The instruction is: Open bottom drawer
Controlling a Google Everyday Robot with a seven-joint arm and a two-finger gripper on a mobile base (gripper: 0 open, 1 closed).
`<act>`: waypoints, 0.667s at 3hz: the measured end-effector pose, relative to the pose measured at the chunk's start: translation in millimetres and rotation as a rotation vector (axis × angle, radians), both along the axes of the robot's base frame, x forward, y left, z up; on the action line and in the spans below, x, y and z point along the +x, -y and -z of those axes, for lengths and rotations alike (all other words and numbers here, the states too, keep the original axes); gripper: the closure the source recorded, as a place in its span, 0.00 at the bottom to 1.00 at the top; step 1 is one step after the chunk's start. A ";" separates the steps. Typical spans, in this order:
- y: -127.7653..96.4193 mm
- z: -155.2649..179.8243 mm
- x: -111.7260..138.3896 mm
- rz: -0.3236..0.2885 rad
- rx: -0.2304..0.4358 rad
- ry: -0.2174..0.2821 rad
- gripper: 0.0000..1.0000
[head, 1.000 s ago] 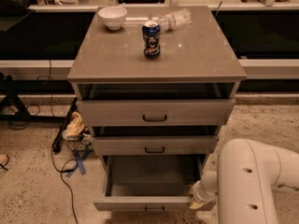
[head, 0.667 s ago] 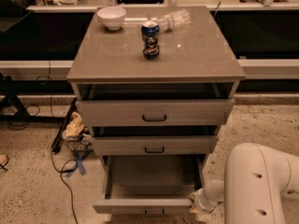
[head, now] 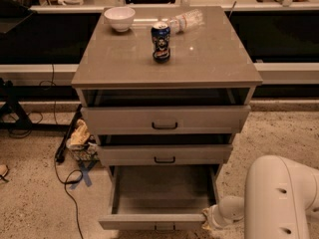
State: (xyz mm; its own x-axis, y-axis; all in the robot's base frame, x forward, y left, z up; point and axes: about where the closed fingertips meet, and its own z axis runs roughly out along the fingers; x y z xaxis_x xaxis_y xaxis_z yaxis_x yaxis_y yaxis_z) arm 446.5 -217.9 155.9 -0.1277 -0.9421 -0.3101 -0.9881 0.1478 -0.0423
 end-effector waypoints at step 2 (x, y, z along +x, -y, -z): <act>-1.2 0.5 -1.4 -0.001 0.001 -0.003 0.81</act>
Offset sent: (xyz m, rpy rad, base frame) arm 0.0000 0.0000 0.0007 0.0000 0.0000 0.0000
